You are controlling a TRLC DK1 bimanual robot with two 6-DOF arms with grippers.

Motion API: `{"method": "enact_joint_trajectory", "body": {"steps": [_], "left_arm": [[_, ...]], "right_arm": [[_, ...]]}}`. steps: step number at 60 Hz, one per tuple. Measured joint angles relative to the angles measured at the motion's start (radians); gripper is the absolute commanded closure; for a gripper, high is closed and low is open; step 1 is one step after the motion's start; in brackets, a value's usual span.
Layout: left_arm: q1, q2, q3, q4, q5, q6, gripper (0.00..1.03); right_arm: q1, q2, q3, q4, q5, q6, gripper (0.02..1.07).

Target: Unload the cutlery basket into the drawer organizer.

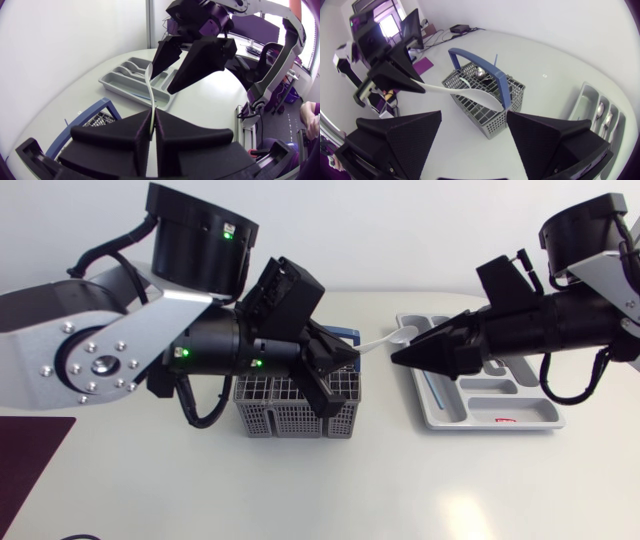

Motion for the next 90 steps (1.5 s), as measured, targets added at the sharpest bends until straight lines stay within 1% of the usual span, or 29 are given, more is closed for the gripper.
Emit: {"method": "enact_joint_trajectory", "body": {"steps": [9,12,16,25,29,32,40,49,51,54,61,64,71,90], "left_arm": [[-0.018,0.0,-0.024,0.1,-0.095,-0.016,0.92],[-0.019,0.0,-0.028,0.132,-0.122,-0.016,0.92],[-0.025,-0.001,-0.032,0.179,-0.165,-0.016,0.92],[-0.045,0.0,-0.04,0.268,-0.23,-0.016,0.92],[-0.051,0.003,-0.041,0.299,-0.252,-0.016,0.92],[-0.052,0.006,-0.041,0.322,-0.261,-0.016,0.92],[-0.063,0.026,-0.041,0.368,-0.286,-0.016,0.92],[-0.067,0.063,-0.041,0.399,-0.301,-0.028,0.92],[-0.067,0.071,-0.041,0.407,-0.301,-0.035,0.92],[-0.067,0.085,-0.041,0.423,-0.302,-0.04,0.92],[-0.067,0.118,-0.041,0.451,-0.309,-0.06,0.92],[-0.067,0.13,-0.041,0.453,-0.315,-0.061,0.92],[-0.067,0.156,-0.041,0.459,-0.331,-0.068,0.92],[-0.057,0.175,-0.04,0.487,-0.336,-0.091,0.92]], "right_arm": [[-0.064,0.064,0.058,0.001,-0.14,0.107,0.14],[-0.082,0.084,0.073,0.003,-0.183,0.139,0.16],[-0.1,0.114,0.093,0.01,-0.235,0.185,0.16],[-0.119,0.172,0.104,0.089,-0.34,0.298,0.16],[-0.122,0.19,0.104,0.128,-0.373,0.348,0.22],[-0.122,0.2,0.103,0.179,-0.397,0.399,0.22],[-0.123,0.201,0.085,0.368,-0.418,0.552,0.24],[-0.124,0.201,0.058,0.482,-0.422,0.669,0.25],[-0.124,0.201,0.048,0.523,-0.422,0.698,0.25],[-0.124,0.201,0.031,0.588,-0.422,0.741,0.3],[-0.129,0.201,-0.023,0.769,-0.421,0.868,0.31],[-0.131,0.201,-0.04,0.813,-0.421,0.908,0.31],[-0.131,0.203,-0.064,0.838,-0.415,0.955,0.39],[-0.104,0.263,-0.07,0.86,-0.385,0.98,0.39]]}}
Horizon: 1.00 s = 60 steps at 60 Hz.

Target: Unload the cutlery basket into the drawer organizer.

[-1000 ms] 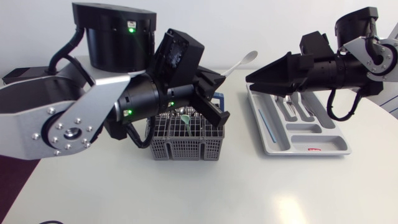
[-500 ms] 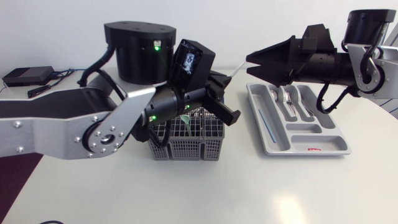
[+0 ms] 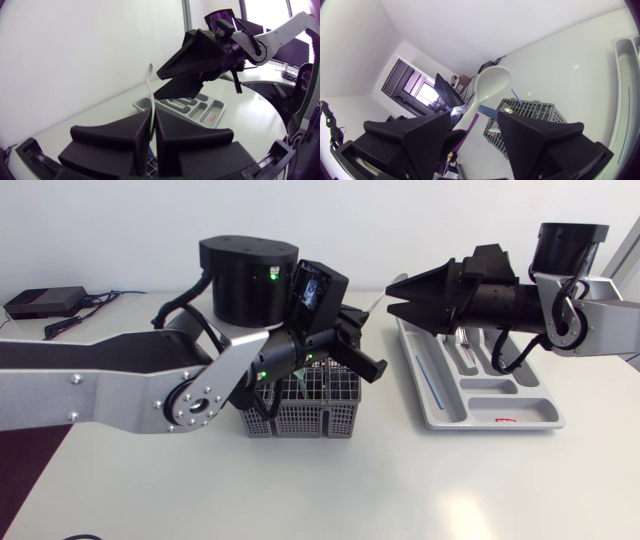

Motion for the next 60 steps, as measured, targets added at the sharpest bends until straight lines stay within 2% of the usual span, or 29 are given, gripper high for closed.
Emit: {"method": "enact_joint_trajectory", "body": {"steps": [4,32,41,60], "left_arm": [[0.001,0.001,0.0,0.006,-0.002,-0.003,0.92],[0.0,0.021,0.001,0.024,-0.002,-0.003,0.92],[0.0,0.021,0.001,0.025,-0.002,-0.003,0.92],[-0.007,0.026,0.001,0.034,-0.021,-0.004,0.92]], "right_arm": [[0.005,0.003,-0.002,0.0,0.001,0.0,0.4],[0.021,0.03,-0.002,0.019,0.009,0.019,0.67],[0.021,0.034,-0.002,0.037,0.013,0.038,0.7],[0.022,0.042,-0.002,0.056,0.011,0.058,0.7]]}}
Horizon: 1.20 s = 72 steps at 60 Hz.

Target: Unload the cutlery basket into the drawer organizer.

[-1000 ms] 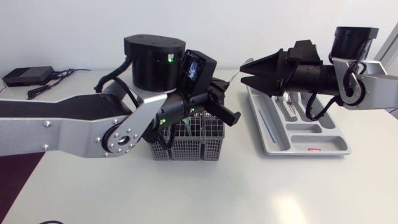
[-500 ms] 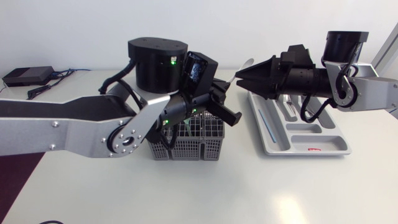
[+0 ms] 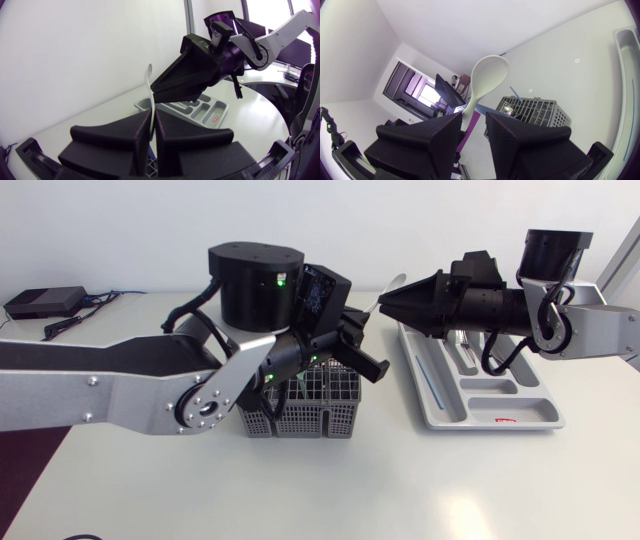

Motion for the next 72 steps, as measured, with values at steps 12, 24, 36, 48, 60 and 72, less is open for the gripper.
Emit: {"method": "enact_joint_trajectory", "body": {"steps": [12,24,36,48,60,72], "left_arm": [[-0.011,0.011,0.0,0.011,0.0,0.0,0.92],[-0.019,0.016,0.0,0.013,0.0,0.0,0.91],[-0.019,0.016,0.0,0.016,0.0,0.0,0.91],[-0.019,0.018,0.0,0.016,-0.004,0.0,0.91],[-0.019,0.032,0.0,0.016,-0.008,0.0,0.9],[-0.019,0.037,0.0,0.016,-0.016,0.0,0.61]], "right_arm": [[0.0,0.0,-0.001,0.038,0.0,0.017,0.69],[0.0,0.0,-0.002,0.052,0.0,0.032,0.74],[-0.001,0.0,-0.006,0.053,0.0,0.032,0.75],[-0.002,0.0,-0.01,0.053,0.0,0.032,0.87],[-0.002,0.0,-0.011,0.059,-0.004,0.037,0.96],[-0.003,0.0,-0.011,0.059,-0.003,0.039,0.96]]}}
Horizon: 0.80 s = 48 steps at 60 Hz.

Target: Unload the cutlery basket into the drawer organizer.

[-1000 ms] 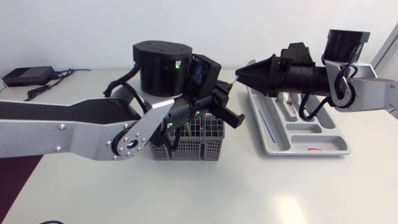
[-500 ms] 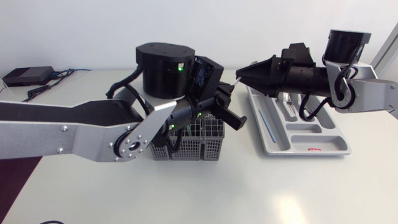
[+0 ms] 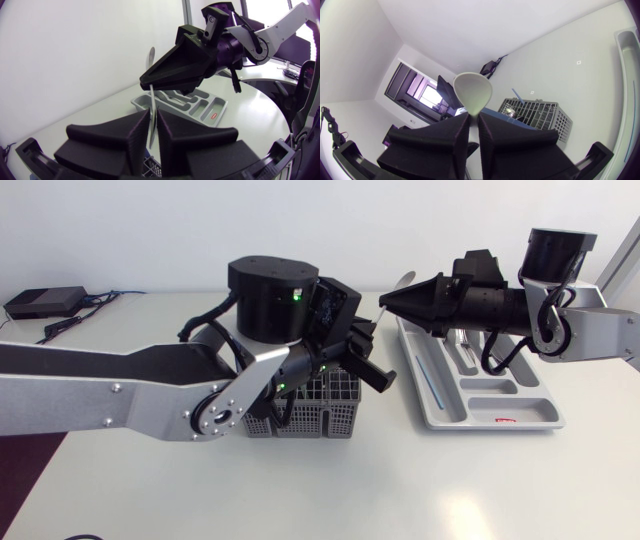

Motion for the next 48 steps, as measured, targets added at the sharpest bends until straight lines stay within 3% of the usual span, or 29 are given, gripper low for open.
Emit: {"method": "enact_joint_trajectory", "body": {"steps": [6,19,27,36,48], "left_arm": [[0.0,0.0,0.0,0.001,-0.003,0.0,0.39],[-0.013,0.0,0.0,0.003,-0.01,0.0,0.08],[-0.015,0.0,0.001,-0.005,-0.011,0.002,0.06],[-0.011,-0.009,0.019,-0.087,-0.011,0.013,0.05],[0.033,-0.066,0.04,-0.216,0.001,0.043,0.05]], "right_arm": [[0.0,0.0,0.0,0.005,0.0,0.0,0.96],[0.0,0.0,0.0,0.009,0.0,0.0,0.96],[-0.008,0.0,-0.001,0.013,0.0,0.0,0.96],[-0.02,0.0,0.002,-0.011,-0.001,-0.026,0.97],[-0.052,0.039,0.1,-0.336,-0.004,-0.268,0.97]]}}
